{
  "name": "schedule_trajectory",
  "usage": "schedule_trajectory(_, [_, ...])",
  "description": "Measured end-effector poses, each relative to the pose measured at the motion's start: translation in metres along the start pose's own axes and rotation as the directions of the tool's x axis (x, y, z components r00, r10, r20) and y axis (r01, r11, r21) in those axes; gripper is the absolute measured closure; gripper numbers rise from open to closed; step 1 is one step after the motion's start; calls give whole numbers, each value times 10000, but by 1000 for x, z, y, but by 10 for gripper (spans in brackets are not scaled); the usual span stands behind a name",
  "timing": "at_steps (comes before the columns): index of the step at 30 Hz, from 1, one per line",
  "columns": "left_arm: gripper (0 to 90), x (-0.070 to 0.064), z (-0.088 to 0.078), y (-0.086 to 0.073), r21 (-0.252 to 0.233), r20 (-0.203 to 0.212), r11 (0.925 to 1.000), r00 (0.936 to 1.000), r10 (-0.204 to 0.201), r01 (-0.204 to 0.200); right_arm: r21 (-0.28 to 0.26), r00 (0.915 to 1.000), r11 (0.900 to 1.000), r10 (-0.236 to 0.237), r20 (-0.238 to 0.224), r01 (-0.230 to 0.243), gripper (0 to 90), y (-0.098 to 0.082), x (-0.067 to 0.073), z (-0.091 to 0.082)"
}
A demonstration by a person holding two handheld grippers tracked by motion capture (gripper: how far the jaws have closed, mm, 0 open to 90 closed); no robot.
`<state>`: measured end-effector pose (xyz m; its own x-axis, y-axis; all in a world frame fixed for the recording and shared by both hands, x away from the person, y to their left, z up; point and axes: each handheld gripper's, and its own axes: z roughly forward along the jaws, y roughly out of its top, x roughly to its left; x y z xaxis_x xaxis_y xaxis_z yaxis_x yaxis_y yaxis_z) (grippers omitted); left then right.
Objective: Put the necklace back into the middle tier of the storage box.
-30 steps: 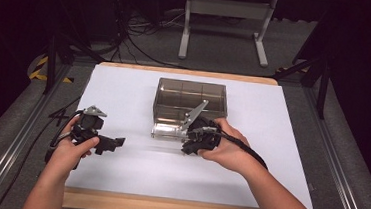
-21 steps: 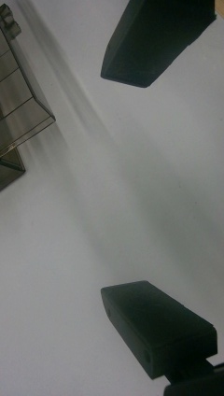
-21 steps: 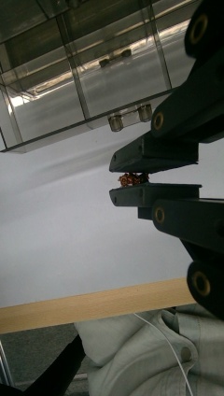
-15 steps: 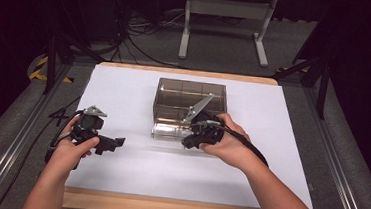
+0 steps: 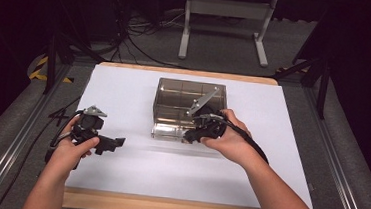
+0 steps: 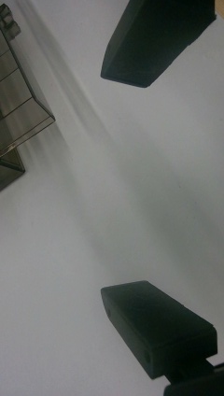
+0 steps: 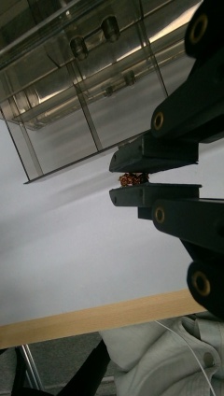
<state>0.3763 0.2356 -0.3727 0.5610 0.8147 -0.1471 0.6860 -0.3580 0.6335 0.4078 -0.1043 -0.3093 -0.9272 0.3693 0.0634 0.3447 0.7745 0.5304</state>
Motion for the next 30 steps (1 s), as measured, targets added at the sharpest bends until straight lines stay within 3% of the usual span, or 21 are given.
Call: schedule_trajectory(30, [12, 1, 0, 0, -3, 32, 10000, 10000, -18, 18, -270, 9933, 9960, 872, 760, -854, 825, 4, -30, 2])
